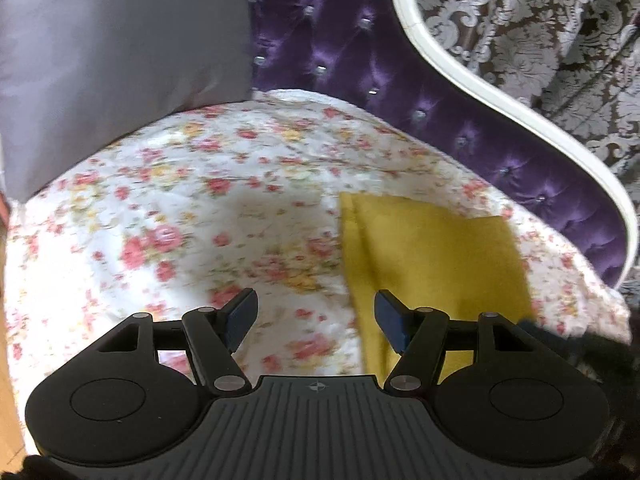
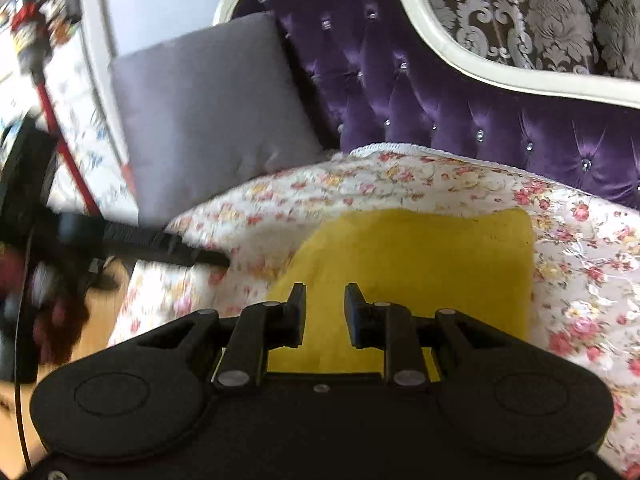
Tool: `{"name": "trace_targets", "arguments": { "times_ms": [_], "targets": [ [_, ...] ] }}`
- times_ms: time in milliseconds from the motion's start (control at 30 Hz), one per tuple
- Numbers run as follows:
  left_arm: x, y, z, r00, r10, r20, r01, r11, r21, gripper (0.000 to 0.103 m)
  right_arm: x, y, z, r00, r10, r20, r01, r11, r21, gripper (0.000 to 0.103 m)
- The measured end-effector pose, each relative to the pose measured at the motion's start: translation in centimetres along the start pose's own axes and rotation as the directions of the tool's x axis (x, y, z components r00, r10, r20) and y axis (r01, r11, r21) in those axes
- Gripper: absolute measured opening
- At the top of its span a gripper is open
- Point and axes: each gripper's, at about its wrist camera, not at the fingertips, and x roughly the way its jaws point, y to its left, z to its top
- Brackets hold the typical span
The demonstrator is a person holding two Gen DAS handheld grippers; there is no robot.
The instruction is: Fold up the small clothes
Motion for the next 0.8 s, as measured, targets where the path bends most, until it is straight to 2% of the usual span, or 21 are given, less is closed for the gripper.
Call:
{"name": "trace_targets", "arguments": {
  "times_ms": [100,133,200,367,533,567,600,633,700,767,800],
  "targets": [
    [1.0,-1.1,0.8,0.999,-0.036,-0.019,0.037,0.999,0.016,0.063,-0.4,1.7,-1.3,1.000,0.006,-0.021,-0.008,0.997,-0.080,0.036],
    [1.4,-1.4,1.1,0.998,-0.046,-0.030,0.047,0.999,0.017,0.063,-0.5,2.4,-1.7,1.000,0.011,-0.023,-0.013,0.994,-0.110,0.045],
    [2.4,-1.8,1.7,0.996,-0.072,-0.058,0.073,0.997,0.014,0.063,-0.5,3.6,-2.4,0.999,0.029,-0.027,-0.033,0.985,-0.167,0.055],
    [4.6,-2.8,2.6,0.985,-0.106,-0.134,0.110,0.994,0.018,0.063,0.5,6.3,-3.9,0.999,0.006,-0.040,-0.019,0.943,-0.331,0.055],
    [5.0,-3.1,2.3,0.982,-0.107,-0.158,0.114,0.993,0.035,0.063,2.0,7.8,-4.8,0.999,-0.044,-0.033,0.024,0.892,-0.451,0.054],
    [5.0,-3.1,2.3,0.981,-0.108,-0.159,0.114,0.993,0.032,0.063,2.3,7.9,-5.0,0.998,-0.045,-0.037,0.022,0.887,-0.462,0.052],
    [5.0,-2.9,2.3,0.981,-0.111,-0.161,0.117,0.993,0.026,0.063,2.8,7.9,-5.0,0.998,-0.047,-0.047,0.020,0.883,-0.469,0.042],
    [4.9,-2.8,2.2,0.980,-0.115,-0.165,0.120,0.993,0.020,0.063,3.2,7.7,-4.9,0.997,-0.051,-0.061,0.016,0.883,-0.468,0.011],
    [4.7,-2.4,2.1,0.977,-0.135,-0.167,0.137,0.991,-0.002,0.063,3.1,6.7,-4.5,0.997,-0.034,-0.070,0.003,0.915,-0.403,0.009],
    [4.3,-2.0,2.0,0.970,-0.184,-0.160,0.181,0.983,-0.034,0.066,1.8,4.9,-3.7,0.999,0.016,-0.030,-0.024,0.965,-0.261,0.009],
    [4.1,-1.8,1.9,0.965,-0.216,-0.151,0.210,0.976,-0.052,0.072,1.1,4.1,-3.3,1.000,0.022,-0.006,-0.023,0.978,-0.206,0.009]
  ]
}}
